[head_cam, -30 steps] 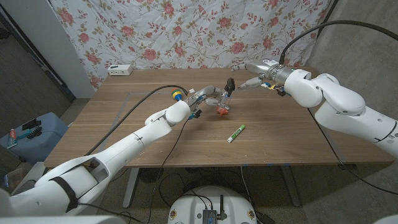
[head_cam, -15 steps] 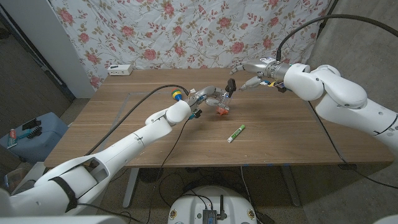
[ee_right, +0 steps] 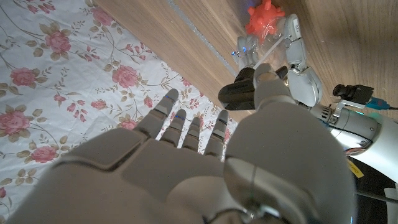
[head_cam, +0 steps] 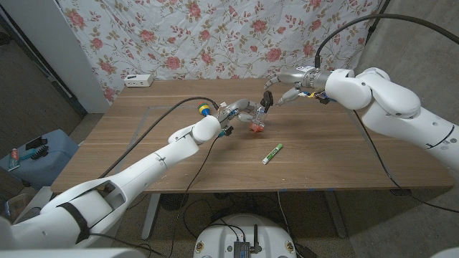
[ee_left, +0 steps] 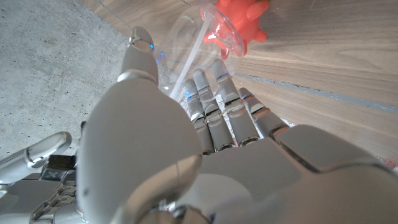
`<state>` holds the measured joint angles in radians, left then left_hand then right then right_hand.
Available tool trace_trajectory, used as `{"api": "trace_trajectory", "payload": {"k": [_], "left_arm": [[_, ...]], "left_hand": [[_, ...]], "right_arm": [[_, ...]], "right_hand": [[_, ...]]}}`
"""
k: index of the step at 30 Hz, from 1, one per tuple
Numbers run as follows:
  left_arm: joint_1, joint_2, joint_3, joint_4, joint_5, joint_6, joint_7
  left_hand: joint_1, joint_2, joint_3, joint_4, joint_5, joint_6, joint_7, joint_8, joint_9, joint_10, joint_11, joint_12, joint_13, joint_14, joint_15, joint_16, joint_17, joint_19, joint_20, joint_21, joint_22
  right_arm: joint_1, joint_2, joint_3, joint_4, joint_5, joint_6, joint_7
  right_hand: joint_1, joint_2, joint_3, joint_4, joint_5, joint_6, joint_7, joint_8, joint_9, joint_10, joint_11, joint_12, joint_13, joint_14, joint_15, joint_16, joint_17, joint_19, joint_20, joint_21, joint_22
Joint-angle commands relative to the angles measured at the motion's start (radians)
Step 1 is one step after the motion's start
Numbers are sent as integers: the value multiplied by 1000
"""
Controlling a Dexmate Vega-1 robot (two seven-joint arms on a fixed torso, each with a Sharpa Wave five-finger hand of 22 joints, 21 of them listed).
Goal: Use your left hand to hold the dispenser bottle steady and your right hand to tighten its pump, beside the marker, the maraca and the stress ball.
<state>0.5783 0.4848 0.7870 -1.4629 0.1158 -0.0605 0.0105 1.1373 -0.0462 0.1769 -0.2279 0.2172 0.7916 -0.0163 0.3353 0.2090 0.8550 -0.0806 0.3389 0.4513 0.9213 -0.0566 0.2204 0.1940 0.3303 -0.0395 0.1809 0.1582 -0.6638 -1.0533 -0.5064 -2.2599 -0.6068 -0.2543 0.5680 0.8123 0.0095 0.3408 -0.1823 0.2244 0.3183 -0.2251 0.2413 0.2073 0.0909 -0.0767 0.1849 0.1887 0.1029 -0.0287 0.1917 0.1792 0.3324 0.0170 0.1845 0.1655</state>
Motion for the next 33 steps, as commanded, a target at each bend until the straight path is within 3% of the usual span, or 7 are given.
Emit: {"api": "trace_trajectory", "payload": {"k": [1,33], "left_arm": [[-9,-7,7,11,15,-11,6],[-38,-33,29,62,40,-29,2]], "left_hand": [[1,133,90,79,-1,206,-30,5,3,65,-50,3,5,83,-146,2,1,-3,-101,-2,4],[1,135,105,76,-2,210,-28,6,2,71,-51,-4,15,87,-148,2,4,-4,-101,-2,3]], "right_arm": [[34,22,-18,33,-1,30,47],[70,49,-37,41,24,-39,115]], "right_hand": [[12,-1,6,4,9,12,2,9,3,-6,3,1,2,-2,3,-1,5,5,6,4,2],[-7,-8,-14,30,6,61,4,21,4,-5,10,6,2,-8,11,3,10,16,2,7,2]]}}
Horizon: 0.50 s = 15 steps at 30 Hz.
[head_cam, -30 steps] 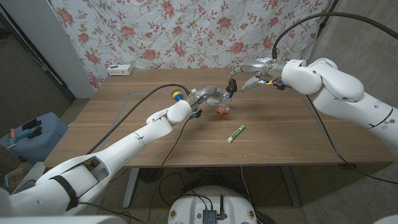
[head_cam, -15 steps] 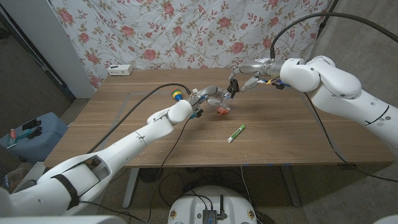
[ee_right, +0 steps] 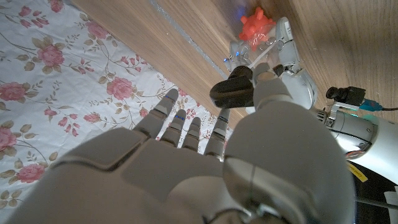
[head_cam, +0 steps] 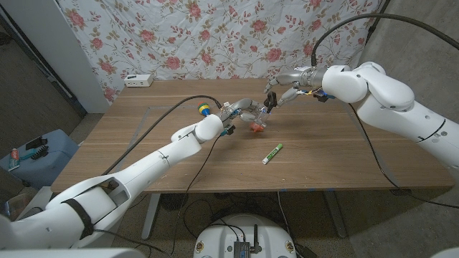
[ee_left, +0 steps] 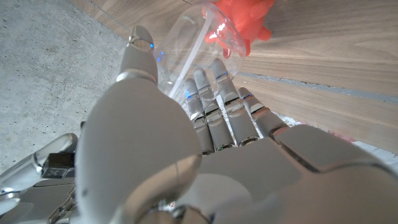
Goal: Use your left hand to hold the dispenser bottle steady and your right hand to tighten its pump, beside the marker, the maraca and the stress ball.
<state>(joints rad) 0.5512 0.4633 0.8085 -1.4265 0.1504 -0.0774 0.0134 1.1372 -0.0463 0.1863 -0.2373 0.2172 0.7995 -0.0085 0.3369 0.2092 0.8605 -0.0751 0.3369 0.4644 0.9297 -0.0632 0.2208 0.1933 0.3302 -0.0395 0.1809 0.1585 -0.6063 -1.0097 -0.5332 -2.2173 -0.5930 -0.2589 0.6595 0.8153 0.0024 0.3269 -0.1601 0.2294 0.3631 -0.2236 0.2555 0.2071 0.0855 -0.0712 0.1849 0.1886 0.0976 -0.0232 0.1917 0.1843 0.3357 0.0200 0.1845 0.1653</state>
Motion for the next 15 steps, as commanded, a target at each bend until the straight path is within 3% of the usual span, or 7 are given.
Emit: {"api": "trace_trajectory", "payload": {"k": [1,15], "left_arm": [[-12,-11,9,27,7,-13,-1],[-12,-9,10,25,13,-11,3]], "left_hand": [[1,136,96,86,-2,202,-37,5,2,66,-56,-2,2,78,-141,2,5,-3,-101,-2,3],[1,135,100,85,-1,204,-39,5,1,67,-58,-5,5,80,-143,4,7,-3,-102,-2,3]], "right_arm": [[14,7,-12,-1,11,-39,26],[38,13,-37,-2,0,-94,56]], "right_hand": [[-11,-1,-1,8,1,19,2,7,4,2,5,7,3,-3,5,3,5,13,-1,7,2],[-50,-16,-24,26,-3,47,4,10,3,7,15,9,3,-4,9,6,8,17,0,6,2]]}}
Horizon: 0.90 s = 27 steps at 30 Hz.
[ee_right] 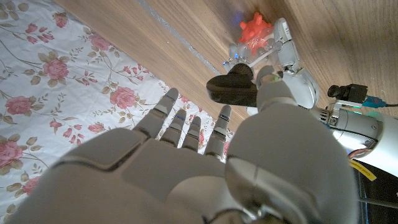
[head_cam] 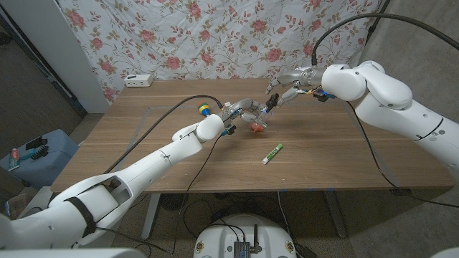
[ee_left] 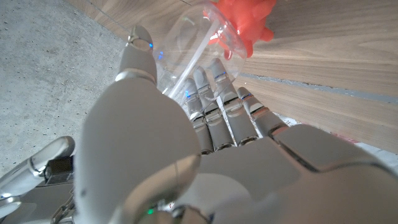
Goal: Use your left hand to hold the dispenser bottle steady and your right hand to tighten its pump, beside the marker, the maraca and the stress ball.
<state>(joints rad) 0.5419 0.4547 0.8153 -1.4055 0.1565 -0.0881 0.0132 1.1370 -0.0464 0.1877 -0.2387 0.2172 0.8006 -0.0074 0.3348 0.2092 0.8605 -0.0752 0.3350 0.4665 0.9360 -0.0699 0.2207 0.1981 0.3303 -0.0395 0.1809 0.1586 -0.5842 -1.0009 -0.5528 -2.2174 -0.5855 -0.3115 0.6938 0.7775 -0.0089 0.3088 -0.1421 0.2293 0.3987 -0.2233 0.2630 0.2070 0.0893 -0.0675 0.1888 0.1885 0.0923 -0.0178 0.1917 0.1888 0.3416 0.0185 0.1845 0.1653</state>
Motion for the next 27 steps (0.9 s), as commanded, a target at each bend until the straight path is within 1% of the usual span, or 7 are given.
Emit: {"api": "trace_trajectory", "payload": {"k": [1,4,10,13,17,18,27], "left_arm": [[-2,0,3,4,8,0,3],[-2,0,3,3,8,1,4],[-5,-2,5,8,10,-1,1],[-8,-3,7,11,14,-4,3],[-9,-4,9,14,23,-12,12],[-9,-4,8,15,24,-15,16],[0,-9,2,25,31,-42,46]], "left_hand": [[1,135,99,87,-2,203,-40,7,1,67,-58,-3,3,73,-136,4,2,-3,-101,-2,3],[1,135,99,86,-2,202,-40,7,1,68,-57,-4,4,72,-135,4,3,-4,-101,-2,3],[1,134,101,86,-1,204,-39,8,1,69,-58,-5,6,73,-136,3,2,-3,-101,-1,3],[1,134,102,86,-1,205,-40,8,1,69,-56,-5,7,73,-136,4,3,-3,-101,-1,3],[1,134,103,85,-1,205,-40,8,1,70,-57,-6,8,74,-137,4,3,-3,-102,-2,3],[1,134,104,86,-1,205,-39,8,1,71,-57,-6,8,74,-137,4,3,-3,-102,-1,3],[2,134,108,85,-1,207,-41,9,1,72,-57,-8,10,74,-136,3,2,-2,-102,-1,3]], "right_arm": [[16,4,-17,-3,-7,-44,22],[16,1,-18,-4,-5,-52,22],[16,-2,-22,-12,-14,-81,30],[14,-4,-22,-17,-17,-95,29],[10,-7,-20,-22,-18,-109,25],[8,-8,-20,-24,-18,-111,23],[-6,-8,-8,-30,13,-147,7]], "right_hand": [[-13,-5,-7,8,-3,11,3,3,3,3,12,5,3,1,4,6,3,12,2,6,2],[-30,-13,-17,14,-5,14,4,1,1,6,16,6,3,1,2,7,4,13,1,6,3],[-46,-19,-26,20,-6,21,5,1,1,12,17,8,4,3,1,9,5,15,2,6,3],[-64,-23,-34,28,-7,32,6,3,1,18,19,10,4,4,0,10,6,16,1,6,3],[-90,-28,-47,38,-8,58,7,9,0,31,23,13,4,8,2,12,7,18,2,6,3],[-96,-29,-50,40,-8,66,7,11,0,34,20,14,4,10,0,13,7,18,2,5,3],[-121,-29,-61,49,-7,106,8,21,-1,43,22,14,4,13,0,15,8,24,0,7,3]]}}
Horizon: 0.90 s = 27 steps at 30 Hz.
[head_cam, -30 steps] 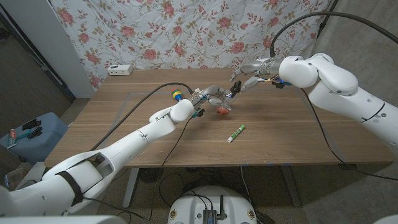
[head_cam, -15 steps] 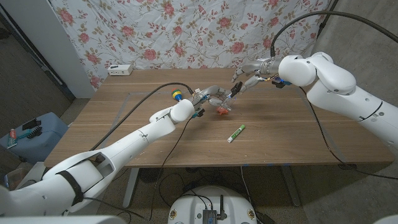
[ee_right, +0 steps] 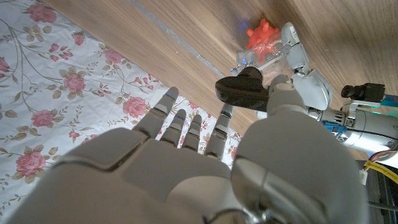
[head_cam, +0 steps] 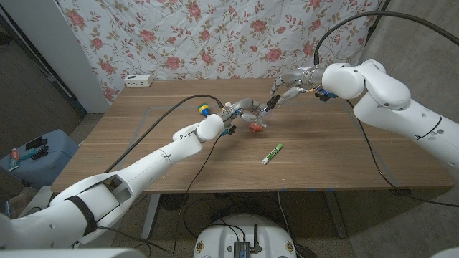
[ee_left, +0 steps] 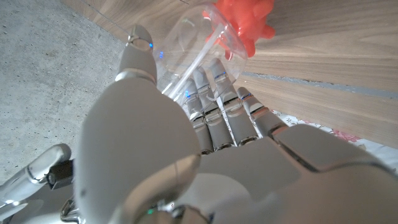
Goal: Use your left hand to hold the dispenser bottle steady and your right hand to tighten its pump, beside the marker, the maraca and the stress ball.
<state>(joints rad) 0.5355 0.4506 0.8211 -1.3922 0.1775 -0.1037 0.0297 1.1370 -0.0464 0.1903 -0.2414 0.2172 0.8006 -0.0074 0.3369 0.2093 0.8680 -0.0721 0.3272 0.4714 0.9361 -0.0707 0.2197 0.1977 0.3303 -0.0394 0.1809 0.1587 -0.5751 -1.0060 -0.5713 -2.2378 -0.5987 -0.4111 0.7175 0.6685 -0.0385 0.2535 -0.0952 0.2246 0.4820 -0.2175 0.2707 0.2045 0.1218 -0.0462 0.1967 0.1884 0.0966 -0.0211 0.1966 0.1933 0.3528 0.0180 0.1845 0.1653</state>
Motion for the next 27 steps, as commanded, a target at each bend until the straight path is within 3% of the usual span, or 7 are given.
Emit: {"api": "trace_trajectory", "payload": {"k": [1,11,27], "left_arm": [[7,-5,-4,13,9,-28,31],[18,-6,-7,13,17,-43,50],[14,-16,-5,34,17,-58,50]], "left_hand": [[2,134,106,87,-1,209,-39,7,1,65,-62,0,6,75,-136,5,3,-2,-102,-1,3],[2,134,109,87,0,212,-41,9,1,68,-61,-2,9,74,-137,5,4,-1,-101,-1,3],[3,133,115,86,0,211,-40,8,0,70,-62,-6,13,75,-136,5,4,1,-100,-1,3]], "right_arm": [[-15,-4,11,-11,30,-52,-17],[0,0,-7,-23,32,-116,-13],[-15,1,-29,-50,23,-194,-64]], "right_hand": [[-13,1,-7,2,-2,25,2,14,2,12,1,6,4,9,3,10,3,13,1,7,3],[-33,6,-16,9,0,62,28,22,0,43,21,13,4,15,6,12,3,23,-2,8,3],[-101,24,-41,38,-1,177,63,47,-4,118,33,25,3,57,-3,25,5,55,-6,12,3]]}}
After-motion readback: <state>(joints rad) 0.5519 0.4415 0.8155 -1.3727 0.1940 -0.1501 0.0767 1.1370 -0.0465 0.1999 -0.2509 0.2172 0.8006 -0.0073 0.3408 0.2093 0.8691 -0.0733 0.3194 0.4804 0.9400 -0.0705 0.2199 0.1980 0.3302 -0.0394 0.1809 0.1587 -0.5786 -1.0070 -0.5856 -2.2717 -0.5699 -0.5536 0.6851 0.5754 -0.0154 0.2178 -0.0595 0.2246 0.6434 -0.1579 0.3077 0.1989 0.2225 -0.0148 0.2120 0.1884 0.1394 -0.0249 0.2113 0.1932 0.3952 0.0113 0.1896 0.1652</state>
